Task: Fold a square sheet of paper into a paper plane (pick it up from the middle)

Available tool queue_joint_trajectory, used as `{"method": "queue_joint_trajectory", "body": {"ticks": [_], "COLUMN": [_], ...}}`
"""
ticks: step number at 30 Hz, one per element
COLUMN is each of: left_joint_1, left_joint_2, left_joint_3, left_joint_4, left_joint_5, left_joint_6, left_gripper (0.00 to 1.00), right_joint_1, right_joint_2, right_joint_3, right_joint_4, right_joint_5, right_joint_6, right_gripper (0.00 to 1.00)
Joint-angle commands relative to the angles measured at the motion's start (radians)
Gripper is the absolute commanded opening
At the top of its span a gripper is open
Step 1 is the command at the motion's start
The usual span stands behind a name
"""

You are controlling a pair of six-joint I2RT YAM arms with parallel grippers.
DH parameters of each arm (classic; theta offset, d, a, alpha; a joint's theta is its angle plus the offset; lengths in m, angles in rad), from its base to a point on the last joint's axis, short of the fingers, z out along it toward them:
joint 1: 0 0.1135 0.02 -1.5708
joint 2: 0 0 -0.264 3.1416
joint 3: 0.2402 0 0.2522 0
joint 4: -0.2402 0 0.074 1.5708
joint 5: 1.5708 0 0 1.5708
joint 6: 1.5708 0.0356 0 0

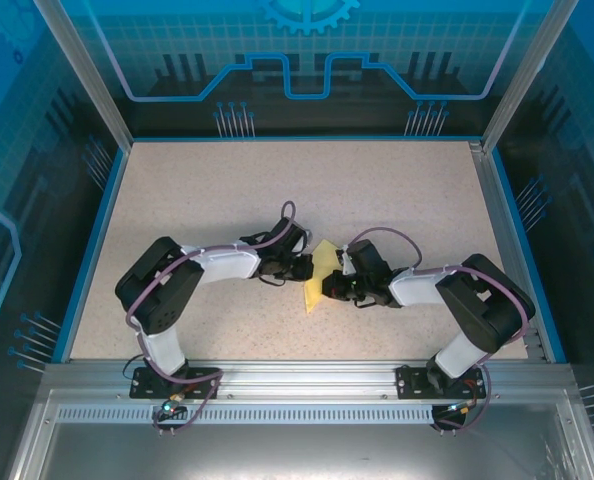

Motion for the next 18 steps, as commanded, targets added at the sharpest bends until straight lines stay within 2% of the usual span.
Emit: {"method": "queue_joint_trajectory", "body": {"ticks": [1,10,18], "left_joint_1": [-0.022,-0.023,-0.023], "left_joint_2": [0.026,0.023,0.017], "left_joint_3": [0.041,0.055,0.069], "left_joint_4": [-0.073,-0.087,-0.078], "left_joint_5": [-0.042,-0.060,-0.019], "left_joint_6": [0.052,0.064,0.042], "left_gripper": [0.08,0.08,0.08], "right_joint_1": [-0.022,-0.027,-0.028], "right_joint_2": [-0.016,-0.087,-0.033], "right_joint_3": [-0.008,0.012,0.040], "right_joint_4": [-0.049,-0.143,-0.142], "right_joint_5": [0.016,0.052,0.046], "right_joint_6": [-0.013,-0.040,-0.052], "right_gripper": [0.00,0.02,0.03]}}
